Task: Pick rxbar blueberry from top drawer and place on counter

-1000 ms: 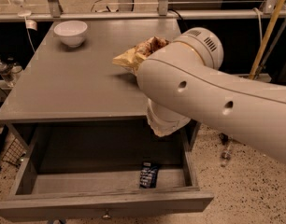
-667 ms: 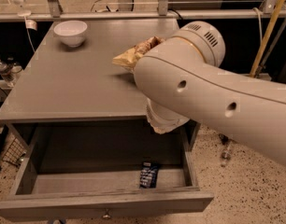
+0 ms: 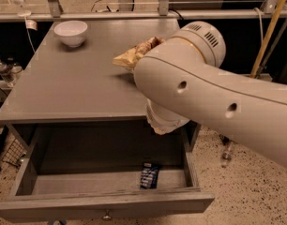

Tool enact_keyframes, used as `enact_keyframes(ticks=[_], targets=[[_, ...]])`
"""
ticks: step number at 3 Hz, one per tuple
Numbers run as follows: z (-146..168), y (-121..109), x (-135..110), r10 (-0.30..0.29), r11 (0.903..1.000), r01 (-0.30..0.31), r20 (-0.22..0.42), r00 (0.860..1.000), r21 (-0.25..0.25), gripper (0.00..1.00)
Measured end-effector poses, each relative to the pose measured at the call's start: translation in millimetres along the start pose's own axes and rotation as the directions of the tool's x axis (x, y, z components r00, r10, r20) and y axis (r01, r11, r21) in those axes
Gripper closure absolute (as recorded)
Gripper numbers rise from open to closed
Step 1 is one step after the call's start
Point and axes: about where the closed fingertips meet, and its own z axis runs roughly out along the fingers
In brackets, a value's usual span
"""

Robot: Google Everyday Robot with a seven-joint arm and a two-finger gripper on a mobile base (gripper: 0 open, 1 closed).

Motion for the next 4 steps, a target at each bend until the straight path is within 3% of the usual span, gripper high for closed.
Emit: enact_keyframes(ticks=[2,3,4], targets=[[-0.1,0.5,0.2,-0.002,1.0000,0.002,0.000,1.000,0.000,0.13],[-1.0,-0.8,0.0,-0.003,1.0000,0.003,0.004,1.000,0.001,0.00],[-11.0,-18.6,-4.1,-0.007,1.0000,0.007,0.052,0.999,0.005,0.00]])
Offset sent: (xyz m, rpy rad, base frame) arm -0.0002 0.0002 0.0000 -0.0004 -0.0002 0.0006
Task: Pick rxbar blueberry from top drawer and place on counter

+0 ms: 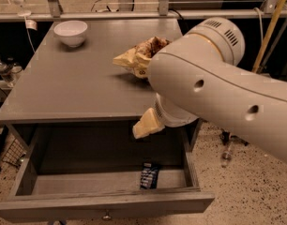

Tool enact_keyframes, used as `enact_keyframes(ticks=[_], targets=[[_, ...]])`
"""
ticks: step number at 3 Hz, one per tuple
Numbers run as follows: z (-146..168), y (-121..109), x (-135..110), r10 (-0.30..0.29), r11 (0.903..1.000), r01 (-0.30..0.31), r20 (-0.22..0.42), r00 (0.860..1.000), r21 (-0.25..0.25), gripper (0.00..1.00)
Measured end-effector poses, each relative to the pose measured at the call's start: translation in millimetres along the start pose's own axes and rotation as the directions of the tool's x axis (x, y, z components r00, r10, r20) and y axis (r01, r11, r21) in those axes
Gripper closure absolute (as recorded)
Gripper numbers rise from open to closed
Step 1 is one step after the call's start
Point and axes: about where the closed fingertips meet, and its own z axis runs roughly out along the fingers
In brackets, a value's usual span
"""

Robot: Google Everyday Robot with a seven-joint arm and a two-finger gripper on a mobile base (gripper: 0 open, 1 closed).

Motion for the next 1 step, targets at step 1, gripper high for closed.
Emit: enact_keyframes(ticks=[1], targets=[[-1.9,-51.0,-11.3,0.042,0.9987,-0.042,0.022,0.999,-0.029,0.00]])
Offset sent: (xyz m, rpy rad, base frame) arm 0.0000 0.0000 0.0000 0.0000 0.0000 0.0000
